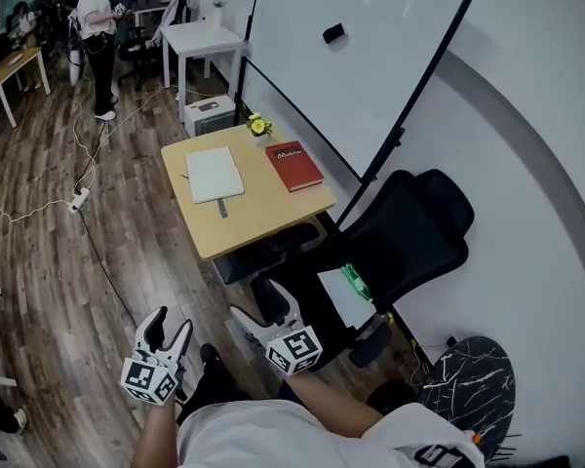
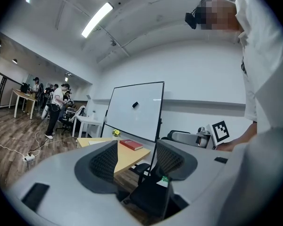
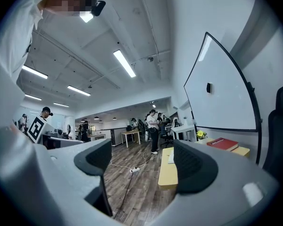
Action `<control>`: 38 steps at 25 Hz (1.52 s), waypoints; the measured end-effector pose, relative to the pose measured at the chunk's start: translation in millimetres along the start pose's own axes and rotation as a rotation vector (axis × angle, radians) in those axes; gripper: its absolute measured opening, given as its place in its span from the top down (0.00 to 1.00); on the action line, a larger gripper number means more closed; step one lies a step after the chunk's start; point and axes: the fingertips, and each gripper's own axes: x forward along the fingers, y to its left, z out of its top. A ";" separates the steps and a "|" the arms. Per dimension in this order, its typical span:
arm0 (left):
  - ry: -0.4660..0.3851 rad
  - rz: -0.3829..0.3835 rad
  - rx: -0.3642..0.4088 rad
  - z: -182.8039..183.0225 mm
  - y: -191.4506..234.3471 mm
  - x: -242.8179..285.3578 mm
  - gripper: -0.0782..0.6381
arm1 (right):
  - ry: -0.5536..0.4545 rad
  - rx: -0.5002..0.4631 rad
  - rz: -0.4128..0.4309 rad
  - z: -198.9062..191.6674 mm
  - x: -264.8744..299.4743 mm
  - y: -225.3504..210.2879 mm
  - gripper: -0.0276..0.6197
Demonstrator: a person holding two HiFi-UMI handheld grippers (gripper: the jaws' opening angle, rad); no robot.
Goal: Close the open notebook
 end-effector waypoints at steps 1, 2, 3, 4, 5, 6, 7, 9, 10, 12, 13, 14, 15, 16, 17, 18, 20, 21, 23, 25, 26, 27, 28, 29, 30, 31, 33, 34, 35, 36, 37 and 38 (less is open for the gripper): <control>0.001 -0.003 -0.007 0.7 9.6 8.6 0.55 | 0.004 0.002 -0.001 -0.7 10.5 -5.1 0.32; 0.003 -0.005 -0.015 2.1 19.7 17.4 0.55 | 0.009 0.003 -0.002 -1.1 21.7 -10.1 0.32; 0.005 -0.008 -0.021 4.1 29.9 26.3 0.55 | 0.015 0.003 -0.001 -1.1 33.3 -14.8 0.32; 0.007 -0.011 -0.025 6.8 40.2 35.3 0.55 | 0.020 0.002 0.000 -0.8 45.2 -19.3 0.32; 0.008 -0.015 -0.027 9.6 50.7 44.2 0.55 | 0.023 -0.001 0.001 0.0 57.3 -23.3 0.32; 0.010 -0.021 -0.030 12.1 61.1 52.6 0.55 | 0.026 -0.005 0.002 0.9 69.3 -27.0 0.32; 0.014 -0.027 -0.032 14.4 71.4 60.6 0.55 | 0.028 -0.009 0.000 1.6 81.2 -30.6 0.32; 0.022 -0.041 -0.033 19.8 92.4 76.9 0.55 | 0.033 -0.009 -0.009 2.9 105.5 -39.3 0.32; 0.024 -0.049 -0.034 23.2 102.7 85.6 0.55 | 0.035 -0.005 -0.014 3.8 117.7 -44.6 0.32; 0.024 -0.064 -0.041 29.7 122.5 103.2 0.55 | 0.038 0.003 -0.023 5.1 141.6 -55.1 0.32; 0.024 -0.071 -0.045 32.0 131.7 111.2 0.55 | 0.040 0.004 -0.026 5.4 152.6 -59.0 0.32; 0.024 -0.078 -0.048 33.9 140.4 118.1 0.55 | 0.041 0.002 -0.026 5.6 162.7 -61.7 0.32; 0.024 -0.085 -0.051 35.6 148.6 124.2 0.55 | 0.041 -0.003 -0.024 5.9 172.1 -63.4 0.32; 0.023 -0.092 -0.053 37.2 156.4 129.8 0.55 | 0.042 -0.006 -0.022 6.3 181.1 -64.8 0.32; 0.023 -0.098 -0.054 39.1 164.0 135.4 0.55 | 0.042 -0.007 -0.021 6.9 189.8 -66.4 0.32; 0.025 -0.104 -0.055 41.3 171.3 141.0 0.55 | 0.043 -0.006 -0.021 7.7 198.2 -68.6 0.32; 0.027 -0.111 -0.064 45.2 185.0 152.9 0.55 | 0.046 -0.004 -0.024 9.8 213.0 -75.5 0.32; 0.026 -0.111 -0.071 45.3 191.8 159.3 0.55 | 0.047 -0.005 -0.026 10.6 219.3 -81.0 0.32; 0.026 -0.110 -0.086 43.7 204.6 172.8 0.55 | 0.049 -0.002 -0.033 10.8 231.0 -95.1 0.32; 0.029 -0.114 -0.096 42.7 216.2 186.1 0.55 | 0.053 0.005 -0.040 9.5 242.0 -109.7 0.32; 0.032 -0.117 -0.100 42.8 222.6 193.4 0.55 | 0.052 0.007 -0.041 9.1 248.3 -116.7 0.32; 0.034 -0.119 -0.104 43.4 229.7 201.6 0.55 | 0.050 0.010 -0.040 9.1 255.7 -123.9 0.32; 0.037 -0.121 -0.108 44.3 237.0 210.6 0.55 | 0.046 0.015 -0.038 9.0 264.0 -131.4 0.32; 0.042 -0.122 -0.113 44.8 244.0 220.0 0.55 | 0.044 0.021 -0.033 8.4 272.6 -139.1 0.32; 0.047 -0.123 -0.118 44.7 250.6 229.7 0.55 | 0.043 0.028 -0.029 7.1 281.3 -147.1 0.32; 0.054 -0.124 -0.121 44.7 256.8 239.8 0.56 | 0.043 0.034 -0.024 5.3 290.4 -155.7 0.32; 0.068 -0.123 -0.129 46.3 268.3 262.1 0.56 | 0.047 0.052 -0.015 2.1 310.4 -175.2 0.32; 0.075 -0.122 -0.135 47.1 274.0 274.3 0.56 | 0.050 0.061 -0.010 1.7 321.1 -185.7 0.32; 0.081 -0.119 -0.143 46.9 280.2 286.7 0.56 | 0.052 0.069 -0.003 1.8 332.0 -196.5 0.32; 0.088 -0.116 -0.151 46.3 286.8 299.3 0.56 | 0.054 0.076 0.004 1.8 342.7 -207.5 0.32; 0.096 -0.112 -0.159 46.0 293.6 312.1 0.56 | 0.057 0.083 0.013 1.9 353.3 -218.7 0.32; 0.104 -0.106 -0.169 46.2 300.6 325.2 0.56 | 0.061 0.090 0.022 1.8 363.7 -229.9 0.32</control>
